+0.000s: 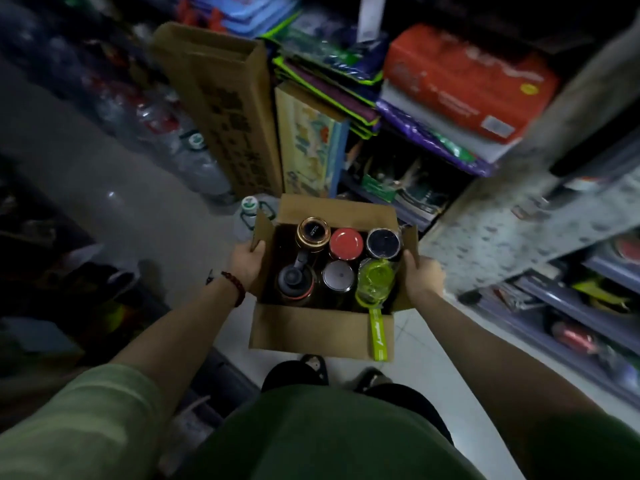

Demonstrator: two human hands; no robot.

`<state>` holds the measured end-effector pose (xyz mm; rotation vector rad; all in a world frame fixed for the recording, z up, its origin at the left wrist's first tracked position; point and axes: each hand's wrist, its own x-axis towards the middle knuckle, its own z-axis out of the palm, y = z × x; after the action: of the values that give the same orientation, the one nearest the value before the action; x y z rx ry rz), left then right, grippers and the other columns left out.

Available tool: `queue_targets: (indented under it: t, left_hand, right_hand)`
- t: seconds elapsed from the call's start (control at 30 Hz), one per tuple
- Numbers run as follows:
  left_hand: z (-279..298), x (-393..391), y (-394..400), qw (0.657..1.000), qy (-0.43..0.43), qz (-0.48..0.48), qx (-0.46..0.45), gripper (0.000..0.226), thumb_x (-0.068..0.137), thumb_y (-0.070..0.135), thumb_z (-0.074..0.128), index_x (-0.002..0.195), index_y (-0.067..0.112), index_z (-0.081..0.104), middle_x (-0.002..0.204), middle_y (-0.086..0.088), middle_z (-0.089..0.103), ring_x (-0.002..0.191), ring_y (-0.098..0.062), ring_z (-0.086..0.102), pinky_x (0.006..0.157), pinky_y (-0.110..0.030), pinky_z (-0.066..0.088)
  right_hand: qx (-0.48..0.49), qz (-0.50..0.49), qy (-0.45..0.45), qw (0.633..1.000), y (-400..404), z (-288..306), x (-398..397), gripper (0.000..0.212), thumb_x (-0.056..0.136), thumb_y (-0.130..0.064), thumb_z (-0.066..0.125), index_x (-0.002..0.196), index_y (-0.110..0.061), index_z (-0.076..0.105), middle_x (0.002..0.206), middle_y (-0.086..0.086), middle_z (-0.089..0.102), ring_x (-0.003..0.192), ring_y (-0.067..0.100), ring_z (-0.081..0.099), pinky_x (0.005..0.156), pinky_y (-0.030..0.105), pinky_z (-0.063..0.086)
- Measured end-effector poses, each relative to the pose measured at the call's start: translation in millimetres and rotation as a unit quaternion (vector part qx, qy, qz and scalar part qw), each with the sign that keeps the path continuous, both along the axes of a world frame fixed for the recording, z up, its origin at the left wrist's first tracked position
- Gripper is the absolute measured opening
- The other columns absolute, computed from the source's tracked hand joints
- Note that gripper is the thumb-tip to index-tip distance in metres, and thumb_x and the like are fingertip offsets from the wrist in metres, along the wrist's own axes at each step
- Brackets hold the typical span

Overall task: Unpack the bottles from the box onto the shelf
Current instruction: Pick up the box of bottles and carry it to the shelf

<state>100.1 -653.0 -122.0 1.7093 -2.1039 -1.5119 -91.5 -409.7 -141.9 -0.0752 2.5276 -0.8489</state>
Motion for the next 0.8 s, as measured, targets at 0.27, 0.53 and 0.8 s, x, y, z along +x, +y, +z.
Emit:
queue_targets:
  t: [0.27,0.53,0.8]
  left_hand:
    - [-4,-74,74,0.985,-0.03,-0.169,0.009,0.031,0.099,0.034,0.042,0.1,0.009,0.061,0.107,-0.016,0.061,0.119,-0.036,0.051,0.094,-0.037,0.041]
    - [-6,-154,187,0.936,-0.034,-0.35,-0.029,0.042,0.099,0.033,0.042,0.115,-0.001,0.059,0.113,-0.024,0.062,0.106,-0.037,0.058,0.083,-0.036,0.043]
    - [-18,-241,300,0.859,-0.011,-0.511,-0.029,0.037,0.098,0.025,0.046,0.102,-0.009,0.062,0.101,-0.035,0.064,0.096,-0.046,0.061,0.075,-0.044,0.049]
  right_hand:
    - [0.017,-0.157,0.007,0.987,126,1,14,0.044,0.1,-0.038,0.042,0.103,-0.002,0.066,0.107,0.026,0.066,0.102,0.042,0.061,0.079,0.041,0.046]
    - [0.0,-0.31,-0.009,0.951,256,2,30,0.046,0.1,-0.037,0.043,0.1,0.003,0.066,0.102,0.026,0.067,0.1,0.042,0.062,0.079,0.039,0.047]
    - [0.034,-0.466,-0.014,0.884,360,14,55,0.046,0.1,-0.037,0.043,0.096,0.003,0.065,0.098,0.025,0.068,0.097,0.04,0.062,0.068,0.031,0.036]
